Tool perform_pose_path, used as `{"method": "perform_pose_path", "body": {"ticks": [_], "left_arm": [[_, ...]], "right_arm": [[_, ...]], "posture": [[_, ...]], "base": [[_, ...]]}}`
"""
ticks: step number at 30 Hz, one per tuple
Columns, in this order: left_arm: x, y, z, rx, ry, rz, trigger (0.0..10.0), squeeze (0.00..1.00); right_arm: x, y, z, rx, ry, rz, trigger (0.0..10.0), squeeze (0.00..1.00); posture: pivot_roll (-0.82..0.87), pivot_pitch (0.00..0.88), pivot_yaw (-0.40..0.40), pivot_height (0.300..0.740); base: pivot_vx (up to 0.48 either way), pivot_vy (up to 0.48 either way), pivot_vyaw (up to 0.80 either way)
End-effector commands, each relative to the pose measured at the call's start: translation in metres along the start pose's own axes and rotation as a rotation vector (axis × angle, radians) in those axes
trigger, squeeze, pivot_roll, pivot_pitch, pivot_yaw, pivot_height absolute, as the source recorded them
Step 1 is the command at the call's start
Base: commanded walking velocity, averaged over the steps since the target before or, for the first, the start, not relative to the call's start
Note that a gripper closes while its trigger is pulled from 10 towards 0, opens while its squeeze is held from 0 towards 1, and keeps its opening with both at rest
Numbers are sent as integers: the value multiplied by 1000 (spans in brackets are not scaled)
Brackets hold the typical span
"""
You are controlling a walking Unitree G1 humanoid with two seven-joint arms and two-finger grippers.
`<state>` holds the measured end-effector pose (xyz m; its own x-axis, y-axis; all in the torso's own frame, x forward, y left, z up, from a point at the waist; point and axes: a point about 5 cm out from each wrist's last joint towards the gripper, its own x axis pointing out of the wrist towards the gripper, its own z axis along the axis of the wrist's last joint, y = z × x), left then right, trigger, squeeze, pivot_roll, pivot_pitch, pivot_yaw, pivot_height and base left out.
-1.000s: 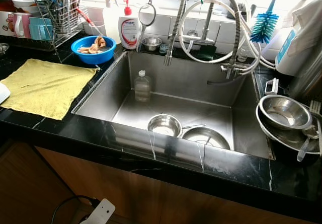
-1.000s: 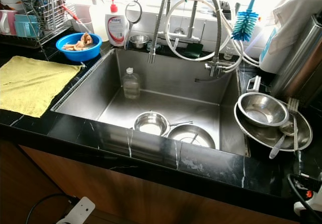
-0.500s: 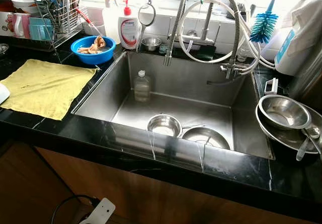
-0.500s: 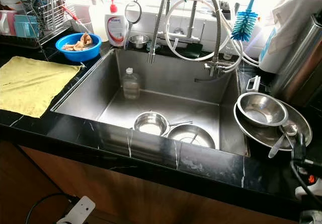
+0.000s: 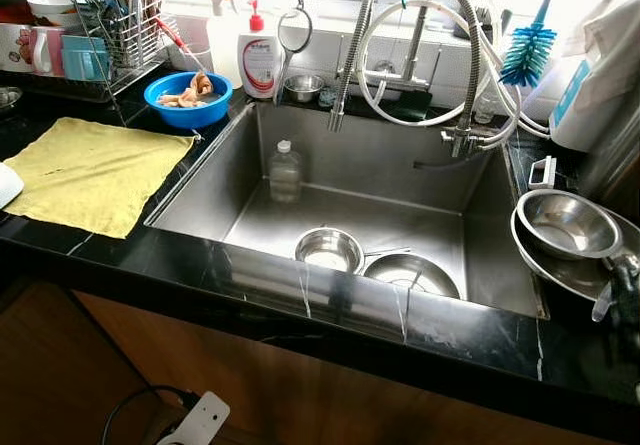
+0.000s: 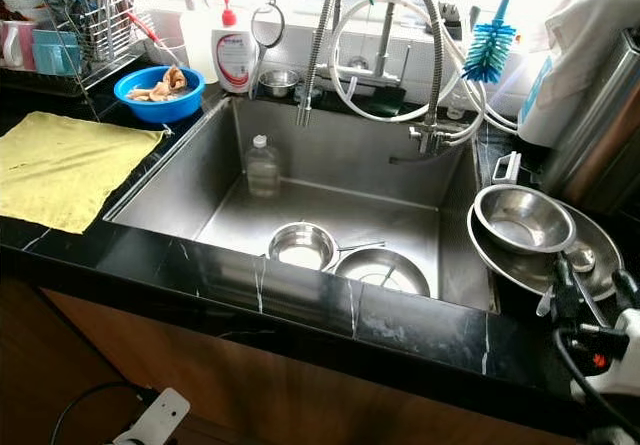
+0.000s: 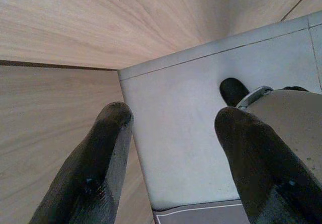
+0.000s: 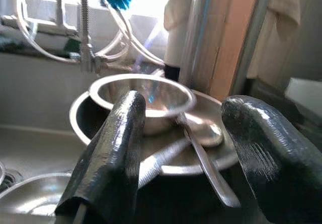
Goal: Kitchen organization
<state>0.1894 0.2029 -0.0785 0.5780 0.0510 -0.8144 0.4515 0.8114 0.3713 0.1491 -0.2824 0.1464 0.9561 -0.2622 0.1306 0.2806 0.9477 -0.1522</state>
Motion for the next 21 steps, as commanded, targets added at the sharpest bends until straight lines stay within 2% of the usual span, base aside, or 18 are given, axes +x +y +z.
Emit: {"method": "perform_pose_path", "body": {"ticks": [1,7,21], "left_arm": [[0,1,0,0,2,9,10000,0],[0,2,0,3,-2,15,10000,0],[0,2,1,15,-7,25,10000,0]], "right_arm": [[-4,-4,-5,1,14,-20,10000,0],[-12,-12,-14,10,36,-117,10000,0],[-12,-10,-21,46,40,-128,10000,0]], "posture": [[-64,0,-28,740],[-64,0,-26,740],[-64,0,-25,740]], "base": [[0,0,0],[0,0,0],[0,0,0]]}}
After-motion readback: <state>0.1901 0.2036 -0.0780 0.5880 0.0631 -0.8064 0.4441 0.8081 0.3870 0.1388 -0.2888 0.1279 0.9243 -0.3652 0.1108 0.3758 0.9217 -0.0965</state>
